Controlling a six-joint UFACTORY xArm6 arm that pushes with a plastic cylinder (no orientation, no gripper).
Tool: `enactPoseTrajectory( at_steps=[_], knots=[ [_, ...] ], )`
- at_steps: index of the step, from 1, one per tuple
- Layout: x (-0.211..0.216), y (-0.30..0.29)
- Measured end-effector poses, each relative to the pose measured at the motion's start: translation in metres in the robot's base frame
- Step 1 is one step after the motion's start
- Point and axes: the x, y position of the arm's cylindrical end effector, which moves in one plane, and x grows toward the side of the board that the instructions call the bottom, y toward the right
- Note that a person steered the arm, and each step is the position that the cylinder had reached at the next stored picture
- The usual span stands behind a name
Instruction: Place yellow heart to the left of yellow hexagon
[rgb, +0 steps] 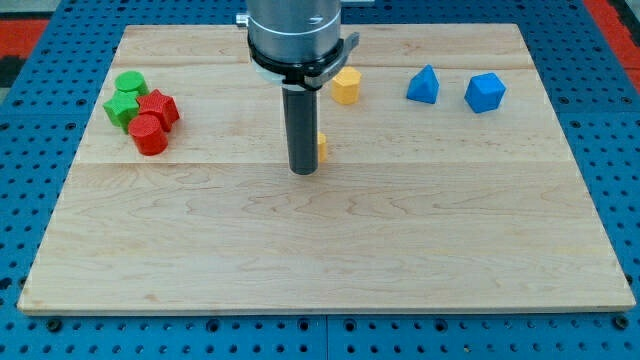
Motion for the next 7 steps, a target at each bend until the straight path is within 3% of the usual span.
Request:
enactPoseTrajectory(
  at_steps=[2, 4, 7],
  knots=[
    [-0.056, -0.004],
    [-0.066, 0.04],
    [-0.097, -0.036]
  ],
)
